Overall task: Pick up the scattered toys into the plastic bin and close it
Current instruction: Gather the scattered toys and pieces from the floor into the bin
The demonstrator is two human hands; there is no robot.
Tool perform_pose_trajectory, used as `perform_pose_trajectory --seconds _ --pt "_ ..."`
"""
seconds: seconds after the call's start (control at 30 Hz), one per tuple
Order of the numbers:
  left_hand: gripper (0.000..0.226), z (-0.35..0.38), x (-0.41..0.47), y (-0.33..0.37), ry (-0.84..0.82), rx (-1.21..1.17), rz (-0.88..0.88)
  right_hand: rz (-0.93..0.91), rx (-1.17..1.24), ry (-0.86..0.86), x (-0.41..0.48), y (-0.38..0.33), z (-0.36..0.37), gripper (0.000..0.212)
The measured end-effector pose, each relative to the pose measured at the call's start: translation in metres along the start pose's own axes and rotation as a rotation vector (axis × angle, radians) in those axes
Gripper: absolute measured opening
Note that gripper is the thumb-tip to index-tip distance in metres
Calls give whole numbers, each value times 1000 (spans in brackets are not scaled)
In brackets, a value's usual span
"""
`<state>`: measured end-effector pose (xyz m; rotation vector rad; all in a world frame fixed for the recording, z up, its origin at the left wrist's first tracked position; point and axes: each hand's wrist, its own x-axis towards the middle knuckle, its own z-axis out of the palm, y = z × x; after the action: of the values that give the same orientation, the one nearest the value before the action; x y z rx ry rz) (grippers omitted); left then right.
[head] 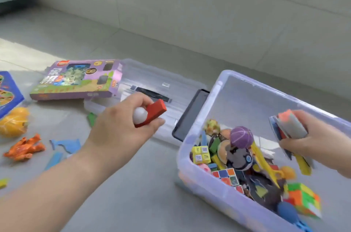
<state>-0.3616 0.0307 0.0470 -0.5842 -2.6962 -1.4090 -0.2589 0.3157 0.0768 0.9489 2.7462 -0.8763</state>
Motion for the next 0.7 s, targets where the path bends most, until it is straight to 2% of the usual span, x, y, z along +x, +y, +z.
perform_pose_trajectory --seconds 0.07,0.13,0.23,0.33,0.4,0.47,0.5,0.57,0.63,0.7 --pt "33 25 7 22 -65 14 161 182 -50 -40 1 44 -6 35" --pt "29 55 11 42 -192 103 374 307 -25 -76 2 79 0 34" --pt "24 103 8 60 -338 208 566 360 104 -151 6 98 23 34" --pt "36 134 6 73 -445 357 509 294 145 -132 15 94 30 39" --pt "58 146 5 63 -558 406 373 286 130 -109 19 97 26 45" --pt "84 149 7 57 -637 473 316 332 108 -219 16 103 24 59" --pt "89 149 7 57 -644 479 306 347 85 -299 13 105 26 66" --pt "81 147 6 56 -590 463 324 355 79 -375 10 111 29 75" --pt "60 135 6 57 -407 367 492 336 125 -309 12 110 27 68" --pt "45 116 5 48 -277 287 624 258 154 -169 13 105 25 55"
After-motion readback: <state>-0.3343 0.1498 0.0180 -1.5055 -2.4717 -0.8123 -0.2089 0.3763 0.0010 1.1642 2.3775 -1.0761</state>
